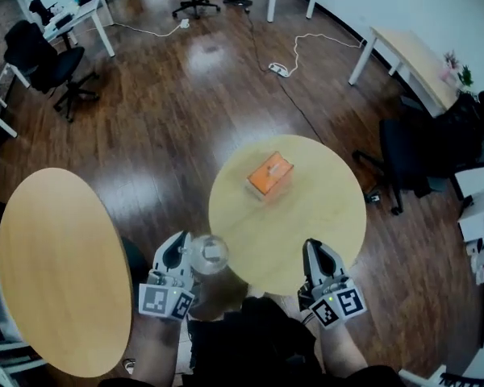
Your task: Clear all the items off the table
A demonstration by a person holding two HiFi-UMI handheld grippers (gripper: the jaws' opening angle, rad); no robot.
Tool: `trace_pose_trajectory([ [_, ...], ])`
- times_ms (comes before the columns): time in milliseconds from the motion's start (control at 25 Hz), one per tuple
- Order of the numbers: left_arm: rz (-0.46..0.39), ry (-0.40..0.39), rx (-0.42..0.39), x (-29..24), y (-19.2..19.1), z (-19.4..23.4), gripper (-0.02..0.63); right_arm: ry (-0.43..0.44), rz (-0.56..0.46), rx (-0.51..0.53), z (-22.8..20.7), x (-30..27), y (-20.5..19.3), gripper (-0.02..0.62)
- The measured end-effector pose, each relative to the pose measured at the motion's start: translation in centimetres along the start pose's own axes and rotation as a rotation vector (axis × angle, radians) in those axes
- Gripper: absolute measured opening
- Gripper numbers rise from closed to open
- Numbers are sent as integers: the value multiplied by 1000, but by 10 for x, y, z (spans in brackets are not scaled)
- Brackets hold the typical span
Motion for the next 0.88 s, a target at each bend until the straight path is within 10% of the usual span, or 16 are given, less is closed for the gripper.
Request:
trace_pose_trajectory([
  [440,-176,477,-53,266,55,95,6,440,78,30,221,-65,-36,3],
  [880,-348,861,-7,425,32,141,5,736,136,95,351,-118,-74,3],
])
Point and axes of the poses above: the fingertips, and each gripper's own axes: x backward along the fingers, z to its left, y out of its top, the point moved 9 cm from there along x, backward along the fingers, and after that the axes turned 5 degrees about -y, right-handed, at the moved point
